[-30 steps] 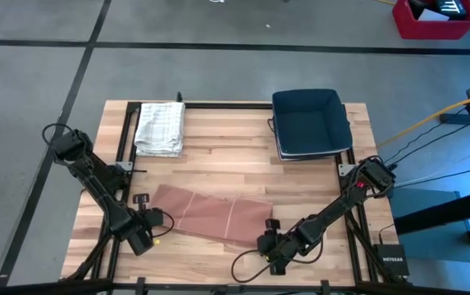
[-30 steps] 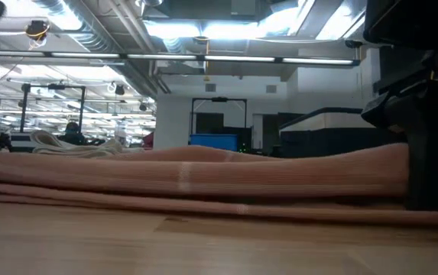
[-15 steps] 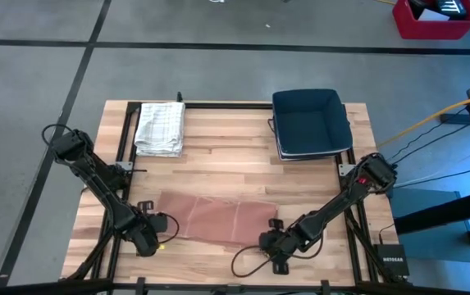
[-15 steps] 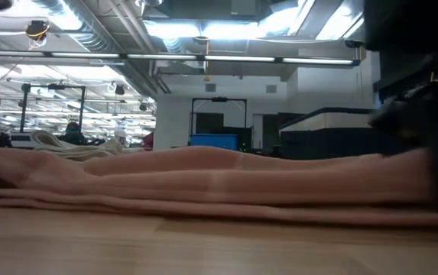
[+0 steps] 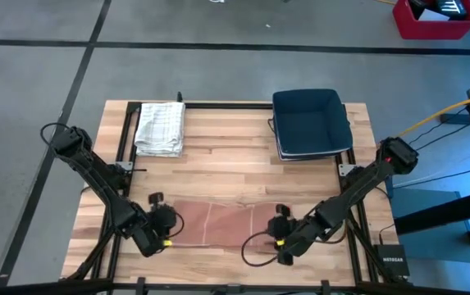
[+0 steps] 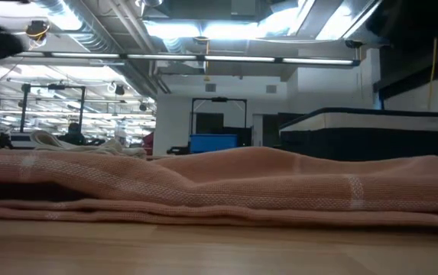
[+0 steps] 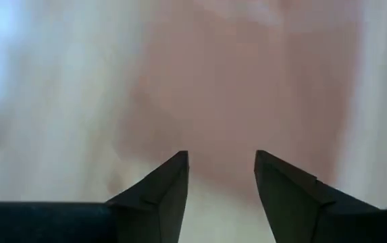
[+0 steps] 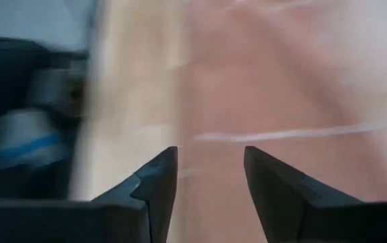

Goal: Fold towel
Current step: Fold the brown towel on the table

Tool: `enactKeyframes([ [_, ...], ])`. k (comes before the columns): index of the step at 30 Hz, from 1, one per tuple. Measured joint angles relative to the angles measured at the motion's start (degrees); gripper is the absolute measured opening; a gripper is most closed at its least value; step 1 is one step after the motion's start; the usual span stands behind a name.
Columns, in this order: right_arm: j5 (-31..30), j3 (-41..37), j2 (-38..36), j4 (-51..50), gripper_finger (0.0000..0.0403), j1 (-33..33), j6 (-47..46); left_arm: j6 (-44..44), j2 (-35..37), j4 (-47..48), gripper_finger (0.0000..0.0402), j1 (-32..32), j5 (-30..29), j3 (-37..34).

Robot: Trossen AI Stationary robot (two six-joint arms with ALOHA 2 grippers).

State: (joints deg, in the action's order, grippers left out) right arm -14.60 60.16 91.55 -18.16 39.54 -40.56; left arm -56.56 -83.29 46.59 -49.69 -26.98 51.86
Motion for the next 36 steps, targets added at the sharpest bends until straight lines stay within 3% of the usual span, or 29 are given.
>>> enactKeyframes([
  [3,-11.90,-2.78,1.44,2.03,0.0175,0.08,3.49,-0.16,0.27,-6.65,0.0154,1.49,-9.33,-3.05],
  [5,-14.31,-5.63,2.71,6.43,0.0175,-1.08,4.81,0.76,0.27,-13.33,0.0147,3.39,-9.90,-6.55],
  [9,-8.39,-11.73,6.00,13.33,0.0175,-4.41,4.98,0.75,0.24,-24.17,0.0136,6.47,-8.84,-13.93],
  [13,-1.99,-15.18,6.14,10.66,0.0175,-4.91,2.43,-5.87,0.22,-24.29,0.0131,7.69,-7.01,-19.47],
  [21,-4.48,-17.47,5.68,9.76,0.0175,-0.87,-1.60,-23.94,0.70,-24.65,0.0130,6.95,-7.90,-26.46],
  [29,-4.90,-14.93,5.50,7.99,0.0175,-2.33,1.33,-9.64,5.81,-21.44,0.0130,8.15,-5.47,-20.90],
  [34,-5.32,-10.67,4.17,8.66,0.0175,-3.84,6.20,0.54,9.63,-24.78,0.0130,9.31,-7.83,-16.76],
  [36,-6.94,-10.03,4.24,10.52,0.0175,-4.03,8.40,5.29,9.68,-30.33,0.0130,9.43,-8.63,-16.82],
])
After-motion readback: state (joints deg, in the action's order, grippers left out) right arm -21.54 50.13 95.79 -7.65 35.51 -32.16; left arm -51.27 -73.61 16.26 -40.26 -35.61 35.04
